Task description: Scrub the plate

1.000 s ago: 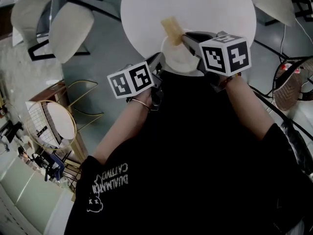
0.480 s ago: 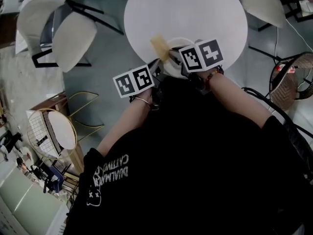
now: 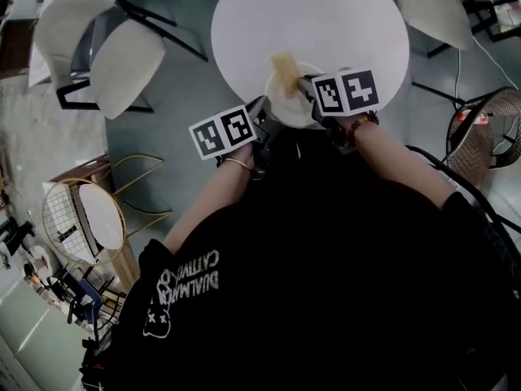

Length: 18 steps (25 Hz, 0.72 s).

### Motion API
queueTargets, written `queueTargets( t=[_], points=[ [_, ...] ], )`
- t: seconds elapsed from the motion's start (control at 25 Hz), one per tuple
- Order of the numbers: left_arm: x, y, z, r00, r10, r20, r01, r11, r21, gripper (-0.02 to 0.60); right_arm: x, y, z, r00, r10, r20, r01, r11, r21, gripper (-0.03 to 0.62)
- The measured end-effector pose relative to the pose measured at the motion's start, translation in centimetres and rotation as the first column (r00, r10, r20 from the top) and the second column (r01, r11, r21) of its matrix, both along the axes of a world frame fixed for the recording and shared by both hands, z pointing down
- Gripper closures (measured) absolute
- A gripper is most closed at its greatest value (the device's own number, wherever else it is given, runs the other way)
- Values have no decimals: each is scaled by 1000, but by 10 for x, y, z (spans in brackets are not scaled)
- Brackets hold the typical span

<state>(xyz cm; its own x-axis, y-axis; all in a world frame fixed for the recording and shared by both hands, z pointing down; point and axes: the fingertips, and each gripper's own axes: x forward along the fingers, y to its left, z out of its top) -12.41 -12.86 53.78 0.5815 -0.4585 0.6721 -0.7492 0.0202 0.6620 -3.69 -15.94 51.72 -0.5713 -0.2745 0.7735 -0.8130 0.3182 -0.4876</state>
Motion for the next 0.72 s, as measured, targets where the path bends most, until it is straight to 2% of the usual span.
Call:
queueTargets(
  t=[0.52, 0.72],
  points=[
    [3, 2, 1, 1000, 3, 9, -3, 1000, 10, 560, 53, -5, 4, 991, 111, -69, -110, 994, 18, 554],
    [2, 1, -1, 1000, 7, 7, -7, 1000, 11, 560, 75, -11, 3, 979, 189, -73, -188, 982, 23, 554]
  ],
)
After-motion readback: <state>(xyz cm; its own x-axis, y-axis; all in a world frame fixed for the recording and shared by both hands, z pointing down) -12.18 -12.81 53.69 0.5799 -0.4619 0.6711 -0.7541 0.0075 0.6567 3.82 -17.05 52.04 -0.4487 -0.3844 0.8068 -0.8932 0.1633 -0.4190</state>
